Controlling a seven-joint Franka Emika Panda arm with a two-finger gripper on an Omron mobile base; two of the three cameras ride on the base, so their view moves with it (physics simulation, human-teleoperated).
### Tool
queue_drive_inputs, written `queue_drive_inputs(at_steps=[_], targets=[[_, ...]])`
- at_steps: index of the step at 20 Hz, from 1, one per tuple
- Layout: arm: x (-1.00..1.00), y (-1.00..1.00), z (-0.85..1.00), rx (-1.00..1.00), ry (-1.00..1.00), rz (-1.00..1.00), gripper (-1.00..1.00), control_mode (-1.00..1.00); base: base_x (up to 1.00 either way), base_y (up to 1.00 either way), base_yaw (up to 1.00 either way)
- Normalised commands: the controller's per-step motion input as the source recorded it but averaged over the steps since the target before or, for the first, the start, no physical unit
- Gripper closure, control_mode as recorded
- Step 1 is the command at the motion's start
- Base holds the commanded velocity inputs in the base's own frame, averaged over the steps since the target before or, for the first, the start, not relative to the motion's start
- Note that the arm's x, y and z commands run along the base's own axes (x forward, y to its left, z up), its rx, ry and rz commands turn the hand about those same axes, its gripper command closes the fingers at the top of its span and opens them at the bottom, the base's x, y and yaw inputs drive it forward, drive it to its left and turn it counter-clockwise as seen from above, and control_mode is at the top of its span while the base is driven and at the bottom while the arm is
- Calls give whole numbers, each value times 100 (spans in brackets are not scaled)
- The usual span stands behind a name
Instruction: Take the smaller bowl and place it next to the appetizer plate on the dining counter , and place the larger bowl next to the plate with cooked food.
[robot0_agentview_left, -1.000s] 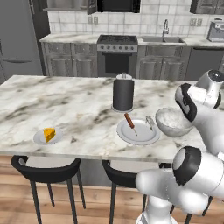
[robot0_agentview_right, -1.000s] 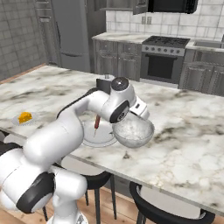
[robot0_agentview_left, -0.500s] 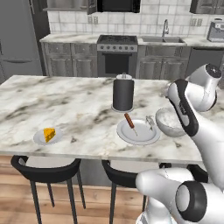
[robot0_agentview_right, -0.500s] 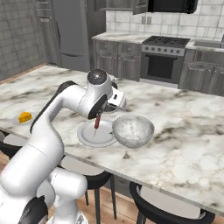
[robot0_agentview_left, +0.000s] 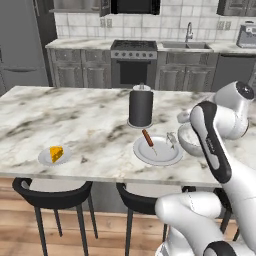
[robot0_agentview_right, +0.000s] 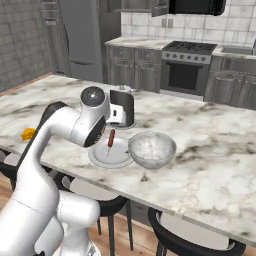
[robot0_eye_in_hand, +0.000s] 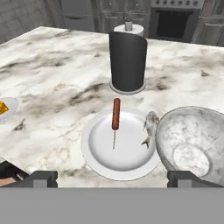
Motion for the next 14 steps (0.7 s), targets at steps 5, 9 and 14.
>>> queue_drive_inputs(at_steps=[5, 9, 14], targets=[[-56, 33, 0, -22, 0, 17, -100, -100, 0, 0, 0], [-15, 8, 0, -5, 0, 4, -100, 100, -56, 21, 11], [0, 0, 0, 0, 0, 0, -100, 100, -81, 42, 10]])
